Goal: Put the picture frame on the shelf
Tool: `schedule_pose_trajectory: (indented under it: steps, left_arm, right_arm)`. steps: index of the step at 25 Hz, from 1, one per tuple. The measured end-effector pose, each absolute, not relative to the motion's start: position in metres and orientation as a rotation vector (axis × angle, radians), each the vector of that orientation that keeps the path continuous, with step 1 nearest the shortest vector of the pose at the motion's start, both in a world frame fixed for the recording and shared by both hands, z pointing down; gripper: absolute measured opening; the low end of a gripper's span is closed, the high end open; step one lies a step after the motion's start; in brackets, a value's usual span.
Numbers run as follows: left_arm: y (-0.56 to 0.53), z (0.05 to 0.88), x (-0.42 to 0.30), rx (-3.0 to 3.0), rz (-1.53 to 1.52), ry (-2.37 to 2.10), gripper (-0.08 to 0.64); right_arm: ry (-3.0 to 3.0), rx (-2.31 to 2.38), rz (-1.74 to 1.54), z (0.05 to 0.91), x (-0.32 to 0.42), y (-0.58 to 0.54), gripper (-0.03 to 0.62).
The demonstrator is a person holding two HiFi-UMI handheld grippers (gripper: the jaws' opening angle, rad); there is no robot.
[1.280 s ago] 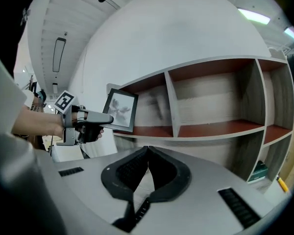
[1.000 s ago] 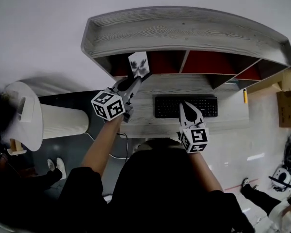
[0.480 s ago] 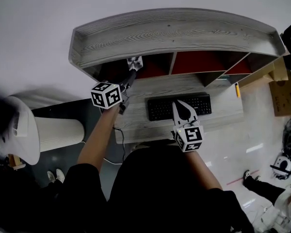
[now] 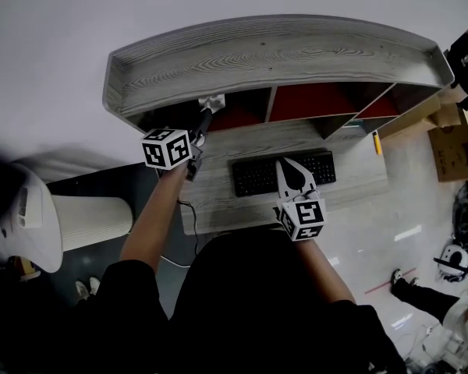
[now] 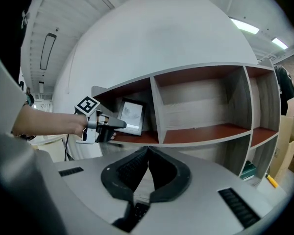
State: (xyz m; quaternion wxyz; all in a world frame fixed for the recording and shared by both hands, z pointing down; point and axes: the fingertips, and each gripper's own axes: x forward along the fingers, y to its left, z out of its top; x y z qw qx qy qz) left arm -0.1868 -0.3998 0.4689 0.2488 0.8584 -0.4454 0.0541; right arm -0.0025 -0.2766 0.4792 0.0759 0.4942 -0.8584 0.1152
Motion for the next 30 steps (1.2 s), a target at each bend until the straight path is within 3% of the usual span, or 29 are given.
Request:
schedule_pose_trajectory:
  steps: [30]
  left_arm:
    - [-0.445,0.482,-0.203,2.265,0.409,-1.493,0.218]
  right_arm:
    - [-2.685,1.456,0.386,0.474,-0.014,-0.268,0.012]
